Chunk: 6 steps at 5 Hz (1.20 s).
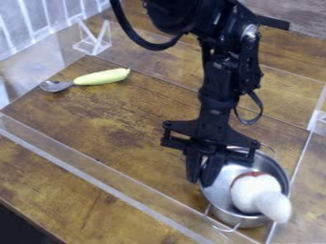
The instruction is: Put the mushroom in the silver pot
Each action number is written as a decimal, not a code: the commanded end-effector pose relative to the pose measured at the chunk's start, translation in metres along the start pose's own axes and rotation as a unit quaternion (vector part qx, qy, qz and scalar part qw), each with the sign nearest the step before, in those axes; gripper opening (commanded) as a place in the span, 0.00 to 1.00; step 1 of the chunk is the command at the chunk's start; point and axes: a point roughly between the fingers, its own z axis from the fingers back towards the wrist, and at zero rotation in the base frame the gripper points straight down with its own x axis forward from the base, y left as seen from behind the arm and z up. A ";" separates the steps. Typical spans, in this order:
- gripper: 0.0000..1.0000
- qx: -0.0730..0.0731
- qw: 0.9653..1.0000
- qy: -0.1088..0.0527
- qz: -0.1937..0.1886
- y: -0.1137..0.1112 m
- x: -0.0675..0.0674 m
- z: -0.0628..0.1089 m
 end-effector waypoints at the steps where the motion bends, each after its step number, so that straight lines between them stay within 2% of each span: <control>1: 1.00 -0.018 0.999 -0.036 -0.027 0.000 -0.001 0.030; 3: 1.00 -0.018 0.998 -0.054 -0.034 0.010 0.007 0.071; 4: 1.00 -0.027 0.996 -0.076 -0.046 0.003 0.016 0.094; 5: 1.00 -0.043 0.993 -0.095 -0.053 -0.006 0.022 0.117; 6: 1.00 -0.053 0.992 -0.110 -0.027 0.009 0.024 0.129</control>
